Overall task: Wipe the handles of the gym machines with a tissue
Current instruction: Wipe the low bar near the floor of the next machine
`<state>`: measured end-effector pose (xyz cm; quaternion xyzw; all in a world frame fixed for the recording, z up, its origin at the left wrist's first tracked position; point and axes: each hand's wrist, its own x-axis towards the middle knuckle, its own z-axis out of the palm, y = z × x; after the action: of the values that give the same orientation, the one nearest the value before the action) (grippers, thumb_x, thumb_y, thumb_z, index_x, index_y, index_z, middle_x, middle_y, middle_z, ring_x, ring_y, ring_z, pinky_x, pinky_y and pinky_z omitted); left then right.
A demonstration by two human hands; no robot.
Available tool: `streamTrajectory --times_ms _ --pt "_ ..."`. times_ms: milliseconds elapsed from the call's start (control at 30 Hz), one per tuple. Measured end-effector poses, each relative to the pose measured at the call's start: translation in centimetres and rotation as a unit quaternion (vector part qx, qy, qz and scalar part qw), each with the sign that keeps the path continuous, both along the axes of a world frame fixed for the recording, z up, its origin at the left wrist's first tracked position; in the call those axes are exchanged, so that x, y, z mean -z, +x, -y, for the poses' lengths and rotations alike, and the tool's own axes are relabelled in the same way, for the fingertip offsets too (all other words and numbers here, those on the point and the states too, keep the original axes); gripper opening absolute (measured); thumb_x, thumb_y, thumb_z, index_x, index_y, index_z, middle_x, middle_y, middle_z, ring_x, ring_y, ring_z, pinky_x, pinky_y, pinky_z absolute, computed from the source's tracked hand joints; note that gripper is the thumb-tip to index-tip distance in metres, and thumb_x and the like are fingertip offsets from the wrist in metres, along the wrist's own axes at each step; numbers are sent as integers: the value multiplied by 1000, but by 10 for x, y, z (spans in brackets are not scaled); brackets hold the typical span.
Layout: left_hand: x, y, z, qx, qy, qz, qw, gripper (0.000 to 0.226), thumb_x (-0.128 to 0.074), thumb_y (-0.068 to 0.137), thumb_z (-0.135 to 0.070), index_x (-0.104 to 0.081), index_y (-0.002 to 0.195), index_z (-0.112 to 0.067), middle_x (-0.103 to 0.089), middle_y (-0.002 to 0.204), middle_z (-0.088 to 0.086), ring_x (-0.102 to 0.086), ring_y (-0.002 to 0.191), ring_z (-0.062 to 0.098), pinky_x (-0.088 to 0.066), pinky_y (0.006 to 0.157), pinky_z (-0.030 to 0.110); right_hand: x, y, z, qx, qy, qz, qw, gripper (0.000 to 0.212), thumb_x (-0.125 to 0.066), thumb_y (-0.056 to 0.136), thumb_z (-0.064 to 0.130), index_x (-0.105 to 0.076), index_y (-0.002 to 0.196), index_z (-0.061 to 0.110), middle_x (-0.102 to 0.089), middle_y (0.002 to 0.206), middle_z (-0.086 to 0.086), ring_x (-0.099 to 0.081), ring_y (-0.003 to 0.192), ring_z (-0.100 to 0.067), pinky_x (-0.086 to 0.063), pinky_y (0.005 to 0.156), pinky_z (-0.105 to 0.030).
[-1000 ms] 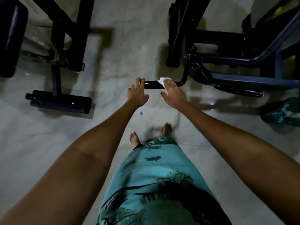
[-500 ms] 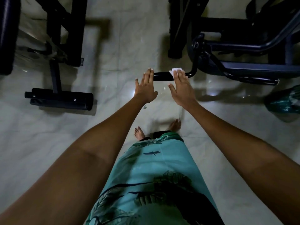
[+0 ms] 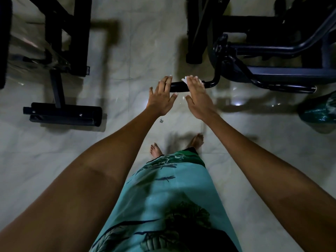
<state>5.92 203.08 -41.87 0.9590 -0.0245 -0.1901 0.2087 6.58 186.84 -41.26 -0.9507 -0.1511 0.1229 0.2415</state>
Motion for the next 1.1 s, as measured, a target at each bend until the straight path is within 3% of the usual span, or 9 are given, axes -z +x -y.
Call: streamTrajectory --times_ms 133,233,433,567,800,967,1100 --pt "-2 4 1 -6 -10 -31 999 66 -30 100 -42 1 152 -16 -2 159 3 -17 144 25 -8 114 55 5 -7 13 8 -15 22 1000 62 -36 91 5 -13 149 8 -14 157 -9 -6 146 -21 -4 118 -30" --pt "-2 4 0 -5 -6 -46 999 68 -29 100 -45 6 151 -17 4 159 3 -15 145 27 -6 114 56 3 2 2 43 -37 14 998 64 -44 92 11 -14 148 7 -14 156 -12 -5 146 -24 -1 117 -31" --pt "-4 4 1 -9 -21 -56 998 69 -30 100 -44 7 151 -17 5 159 2 -16 145 25 -6 115 56 4 -19 12 2 -76 29 997 77 -48 85 6 -6 149 9 -6 158 -10 -2 146 -23 -1 117 -31" --pt "-4 4 0 -11 -31 -60 998 69 -30 100 -45 7 151 -18 6 159 2 -17 144 28 -6 115 56 2 -2 8 34 -109 19 993 78 -53 87 16 -7 149 10 -5 158 -11 0 146 -24 2 116 -32" --pt "-9 4 3 -31 -43 -70 996 68 -31 100 -44 5 151 -18 4 159 0 -23 142 29 -10 115 55 2 -21 19 -30 -144 17 989 89 -57 82 17 1 150 13 0 158 -8 4 146 -23 4 115 -31" --pt "-8 5 3 -30 -41 -68 996 69 -32 100 -45 5 151 -18 3 159 1 -24 142 29 -14 114 56 -2 0 7 17 -174 -5 985 93 -59 83 36 0 149 11 1 158 -12 5 146 -24 6 116 -34" --pt "-8 4 3 -31 -43 -65 996 71 -34 99 -45 4 152 -17 1 159 3 -24 141 30 -15 114 56 -5 -14 4 -42 -160 3 986 98 -63 78 31 1 149 9 1 158 -12 4 146 -25 5 116 -33"
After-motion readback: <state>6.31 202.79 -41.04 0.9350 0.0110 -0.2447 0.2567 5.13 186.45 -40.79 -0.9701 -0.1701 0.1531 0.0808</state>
